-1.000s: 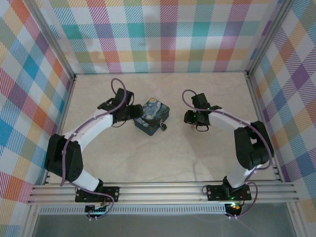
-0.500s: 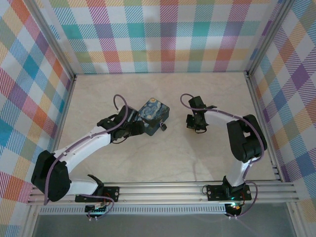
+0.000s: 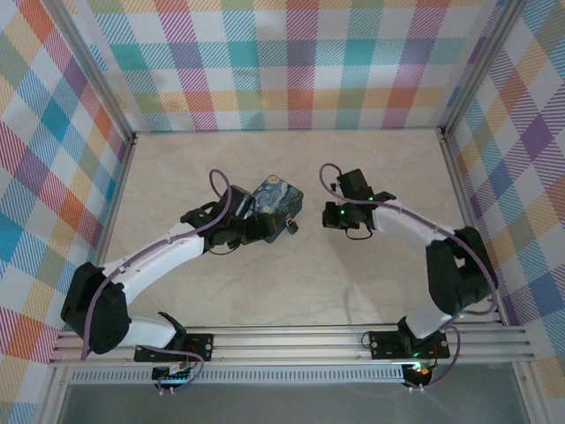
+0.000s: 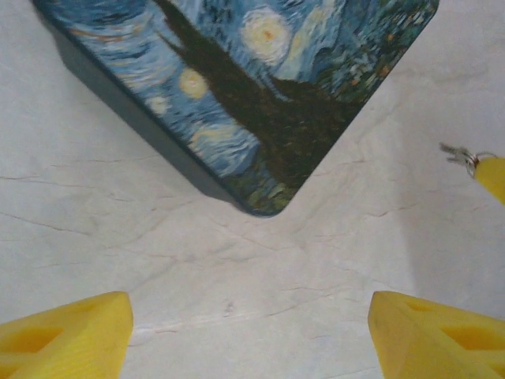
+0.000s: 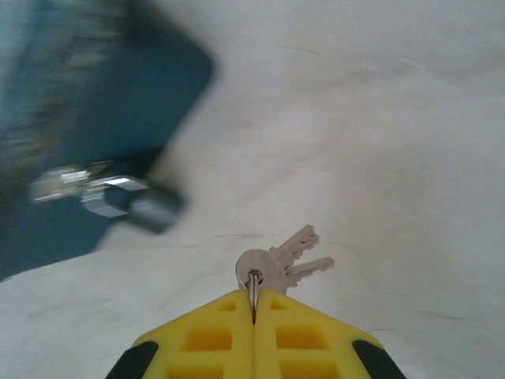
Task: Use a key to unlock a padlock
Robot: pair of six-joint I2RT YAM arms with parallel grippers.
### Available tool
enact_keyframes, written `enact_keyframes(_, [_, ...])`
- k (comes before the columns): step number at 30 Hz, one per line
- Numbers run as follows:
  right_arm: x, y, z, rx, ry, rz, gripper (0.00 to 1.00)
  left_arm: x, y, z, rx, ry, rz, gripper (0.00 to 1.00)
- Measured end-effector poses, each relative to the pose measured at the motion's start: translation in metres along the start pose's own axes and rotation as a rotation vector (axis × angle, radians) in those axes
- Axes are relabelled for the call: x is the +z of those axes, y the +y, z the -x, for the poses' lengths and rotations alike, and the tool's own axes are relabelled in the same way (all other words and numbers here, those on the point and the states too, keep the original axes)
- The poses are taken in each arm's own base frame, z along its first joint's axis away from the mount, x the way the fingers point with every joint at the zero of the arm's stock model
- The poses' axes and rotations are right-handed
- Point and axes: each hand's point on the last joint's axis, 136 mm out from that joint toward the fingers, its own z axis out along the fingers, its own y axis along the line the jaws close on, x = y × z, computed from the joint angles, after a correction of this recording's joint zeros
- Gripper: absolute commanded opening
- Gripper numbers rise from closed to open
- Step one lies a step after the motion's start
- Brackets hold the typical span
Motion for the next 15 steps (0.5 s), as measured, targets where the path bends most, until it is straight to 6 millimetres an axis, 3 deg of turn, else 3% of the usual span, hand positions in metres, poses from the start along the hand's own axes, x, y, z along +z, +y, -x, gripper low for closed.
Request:
enact_keyframes(3, [-0.018, 0.043, 0.0, -0.064, -0.021, 0.156, 0.03, -0.003, -0.016, 0.007, -0.074, 0.006, -0.049, 0.81])
enact_keyframes(7, [-0.027, 0.084, -0.013, -0.125, 0.015, 0.311, 0.04, -0.005, -0.029, 0.016, -0.222, 0.012, -0.12, 0.81])
enact_keyframes(15, [-0.036, 0.131, -0.029, -0.169, 0.057, 0.485, 0.04, -0.001, -0.043, 0.025, -0.504, 0.049, -0.227, 0.78])
